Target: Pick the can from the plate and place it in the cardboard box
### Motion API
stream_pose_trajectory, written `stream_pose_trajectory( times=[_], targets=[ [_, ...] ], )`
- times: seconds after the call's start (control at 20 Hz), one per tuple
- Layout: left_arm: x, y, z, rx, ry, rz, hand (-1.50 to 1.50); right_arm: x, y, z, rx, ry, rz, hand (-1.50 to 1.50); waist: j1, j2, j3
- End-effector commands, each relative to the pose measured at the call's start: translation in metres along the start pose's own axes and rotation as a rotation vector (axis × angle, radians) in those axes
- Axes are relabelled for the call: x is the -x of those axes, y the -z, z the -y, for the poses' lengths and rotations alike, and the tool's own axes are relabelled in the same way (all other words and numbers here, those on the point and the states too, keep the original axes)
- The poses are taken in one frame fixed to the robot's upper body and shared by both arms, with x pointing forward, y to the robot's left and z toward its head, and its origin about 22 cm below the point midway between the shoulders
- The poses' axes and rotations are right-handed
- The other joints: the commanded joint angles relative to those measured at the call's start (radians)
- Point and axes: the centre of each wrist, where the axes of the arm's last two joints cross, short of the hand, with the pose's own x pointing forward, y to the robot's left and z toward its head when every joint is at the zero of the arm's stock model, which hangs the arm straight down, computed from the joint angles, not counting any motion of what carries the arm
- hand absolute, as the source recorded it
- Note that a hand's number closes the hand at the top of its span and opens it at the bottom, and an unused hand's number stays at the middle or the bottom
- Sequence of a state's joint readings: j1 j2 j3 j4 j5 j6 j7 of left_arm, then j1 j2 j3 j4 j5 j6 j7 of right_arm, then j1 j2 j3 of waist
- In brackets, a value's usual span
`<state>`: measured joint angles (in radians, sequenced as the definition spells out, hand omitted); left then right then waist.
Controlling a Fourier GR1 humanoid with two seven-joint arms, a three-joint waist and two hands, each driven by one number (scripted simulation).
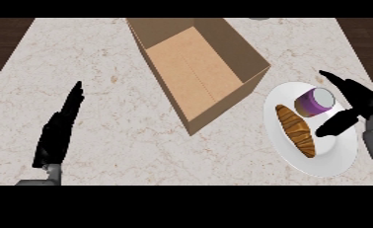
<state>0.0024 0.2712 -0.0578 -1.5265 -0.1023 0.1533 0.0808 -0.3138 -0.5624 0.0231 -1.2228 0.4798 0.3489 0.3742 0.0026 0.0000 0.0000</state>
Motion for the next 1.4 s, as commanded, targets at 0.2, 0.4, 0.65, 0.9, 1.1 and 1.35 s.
stream_pose_trajectory(
  times=[0.2, 0.4, 0.65, 0.9, 1.1, 1.35],
  targets=[
    [-0.009, -0.001, 0.007, -0.027, 0.001, -0.001, 0.0, 0.009, -0.006, -0.007, 0.008, 0.013, 0.012, -1.5, -0.002, -0.001, 0.0],
    [-0.001, -0.008, -0.003, -0.006, 0.0, -0.004, 0.0, -0.007, 0.023, -0.024, -0.001, 0.02, -0.003, -1.5, 0.005, 0.001, 0.0],
    [-0.017, -0.009, -0.006, -0.028, 0.011, 0.0, 0.0, -0.007, 0.002, -0.012, -0.016, -0.025, -0.001, -1.5, -0.001, -0.001, 0.0],
    [0.003, -0.01, -0.014, -0.013, -0.003, 0.018, 0.0, 0.004, 0.03, -0.039, -0.063, -0.01, -0.009, -1.5, 0.003, 0.0, 0.0],
    [0.008, 0.004, 0.004, -0.005, 0.02, 0.0, 0.0, 0.009, 0.026, -0.033, 0.009, -0.039, 0.041, 1.5, 0.0, 0.001, 0.0],
    [0.015, 0.003, 0.002, -0.002, 0.002, 0.001, 0.0, -0.011, 0.032, -0.023, 0.195, -0.108, 0.022, 1.5, 0.004, 0.002, 0.0]
  ],
)
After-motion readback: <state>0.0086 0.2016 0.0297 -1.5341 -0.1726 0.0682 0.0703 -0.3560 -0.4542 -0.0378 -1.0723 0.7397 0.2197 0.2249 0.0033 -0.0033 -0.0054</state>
